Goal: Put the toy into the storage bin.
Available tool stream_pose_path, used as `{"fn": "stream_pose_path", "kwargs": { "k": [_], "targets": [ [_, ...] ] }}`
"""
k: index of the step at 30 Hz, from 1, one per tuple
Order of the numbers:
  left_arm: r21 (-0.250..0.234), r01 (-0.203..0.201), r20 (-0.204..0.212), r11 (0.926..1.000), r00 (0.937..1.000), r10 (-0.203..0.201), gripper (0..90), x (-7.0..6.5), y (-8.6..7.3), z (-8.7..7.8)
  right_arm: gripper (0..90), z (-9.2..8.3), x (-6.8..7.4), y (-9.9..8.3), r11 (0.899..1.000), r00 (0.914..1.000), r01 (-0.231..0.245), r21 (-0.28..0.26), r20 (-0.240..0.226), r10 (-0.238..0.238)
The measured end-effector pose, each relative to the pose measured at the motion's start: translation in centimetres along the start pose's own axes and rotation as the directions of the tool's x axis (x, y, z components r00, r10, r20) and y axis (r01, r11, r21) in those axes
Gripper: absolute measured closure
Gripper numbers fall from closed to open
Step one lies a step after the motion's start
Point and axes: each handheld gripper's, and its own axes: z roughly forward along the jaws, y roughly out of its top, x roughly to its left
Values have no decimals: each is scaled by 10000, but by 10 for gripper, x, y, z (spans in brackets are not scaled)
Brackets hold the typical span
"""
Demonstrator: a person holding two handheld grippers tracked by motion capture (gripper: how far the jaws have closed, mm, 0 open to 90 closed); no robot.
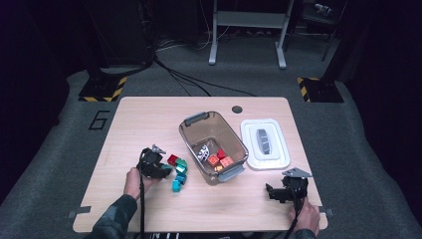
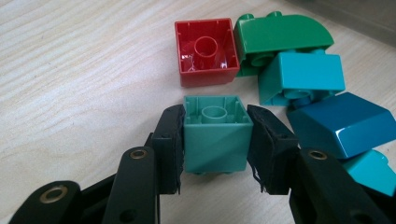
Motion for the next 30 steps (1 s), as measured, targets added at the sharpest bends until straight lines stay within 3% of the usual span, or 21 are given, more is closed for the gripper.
{"fn": "stream_pose_path", "kwargs": {
  "k": [7,14,30],
  "targets": [
    [-62,17,76,10000,10000,-16,591,2,0,-7,0,0,0,0,10000,10000,-1,0,7,1],
    [-380,310,227,9988,9993,-302,591,8,5,-25,0,0,0,0,10000,10000,3,-1,3,-3],
    [-930,-86,297,9956,9995,114,591,9,40,-68,0,0,0,0,10000,10000,1,1,4,-1]
  ]
}}
